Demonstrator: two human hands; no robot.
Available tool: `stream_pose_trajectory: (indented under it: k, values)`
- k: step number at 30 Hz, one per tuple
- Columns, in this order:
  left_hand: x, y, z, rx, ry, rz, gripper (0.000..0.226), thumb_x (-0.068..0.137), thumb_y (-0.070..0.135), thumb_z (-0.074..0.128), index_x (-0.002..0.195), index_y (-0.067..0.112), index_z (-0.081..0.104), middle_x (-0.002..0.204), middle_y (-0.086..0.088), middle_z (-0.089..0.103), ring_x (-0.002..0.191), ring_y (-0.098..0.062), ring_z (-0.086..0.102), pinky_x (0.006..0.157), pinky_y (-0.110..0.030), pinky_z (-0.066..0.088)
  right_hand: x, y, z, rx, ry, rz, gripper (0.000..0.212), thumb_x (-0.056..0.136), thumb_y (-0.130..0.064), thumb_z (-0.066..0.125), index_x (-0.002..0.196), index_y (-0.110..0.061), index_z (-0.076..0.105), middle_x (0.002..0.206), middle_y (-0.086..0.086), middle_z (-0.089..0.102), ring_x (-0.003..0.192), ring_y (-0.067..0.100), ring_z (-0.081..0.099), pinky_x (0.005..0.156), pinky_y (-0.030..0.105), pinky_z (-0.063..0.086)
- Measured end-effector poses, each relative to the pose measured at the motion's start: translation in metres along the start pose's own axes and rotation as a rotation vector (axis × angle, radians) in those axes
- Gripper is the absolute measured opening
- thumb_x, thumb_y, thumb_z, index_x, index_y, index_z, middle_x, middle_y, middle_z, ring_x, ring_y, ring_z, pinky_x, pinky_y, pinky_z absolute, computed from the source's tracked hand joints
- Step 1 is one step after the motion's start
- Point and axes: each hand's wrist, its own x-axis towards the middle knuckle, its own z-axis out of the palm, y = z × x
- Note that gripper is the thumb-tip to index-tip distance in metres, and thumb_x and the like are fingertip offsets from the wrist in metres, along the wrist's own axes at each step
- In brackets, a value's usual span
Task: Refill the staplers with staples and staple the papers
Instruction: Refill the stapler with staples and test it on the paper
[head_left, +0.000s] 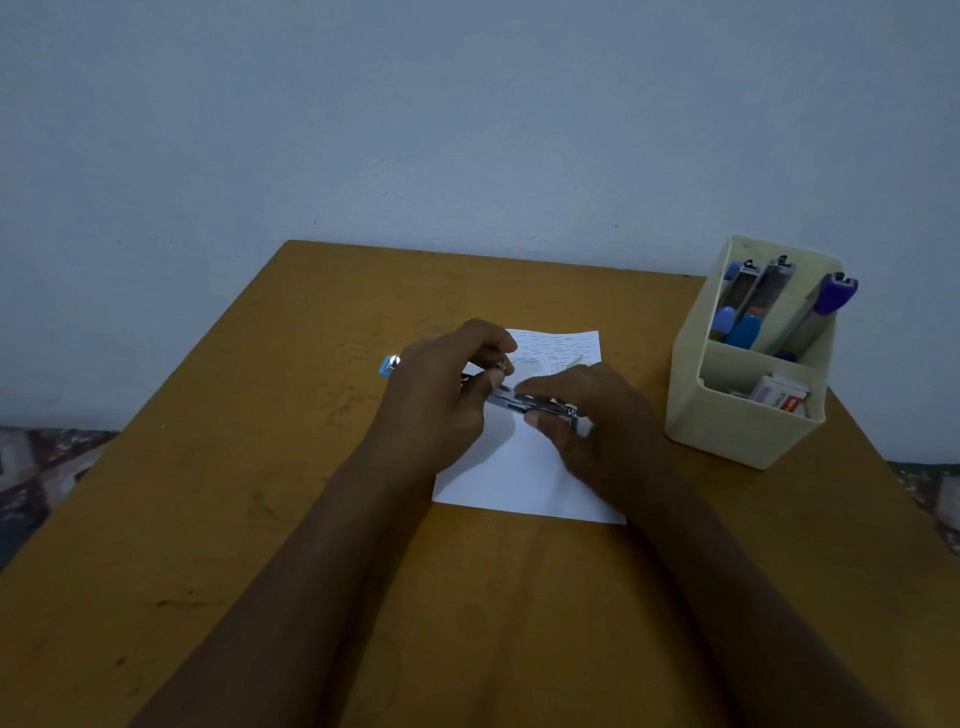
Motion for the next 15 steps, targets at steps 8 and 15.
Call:
stream_pose_trajectory:
  k: [8, 15]
  values:
    - [-0.0016, 0.0004, 0.0001, -0.111, -0.037, -0.154, 0.03, 0.089, -0.001, 0.06, 0.11, 0.021, 0.058, 0.09, 0.007, 0.069, 0.088, 0.001, 0.064, 0.068, -0.008, 0.05, 0.0011, 0.005, 0.0057, -0.121, -0.162, -0.023, 0.028, 0.083, -0.032, 0.059, 0.108, -0.021, 0.069, 0.095, 0.0, 0.069, 0.084, 0.014, 0.053, 0.069, 0.02, 0.034]
    - [-0.0006, -0.0089, -0.001, -0.092, -0.035, -0.19, 0.031, 0.09, 0.003, 0.06, 0.11, 0.025, 0.054, 0.089, 0.007, 0.069, 0.088, -0.002, 0.064, 0.071, -0.019, 0.054, 0.0011, 0.01, -0.0036, -0.097, -0.101, -0.035, 0.018, 0.076, -0.03, 0.065, 0.085, -0.017, 0.075, 0.084, -0.002, 0.073, 0.079, 0.015, 0.061, 0.076, 0.028, 0.041]
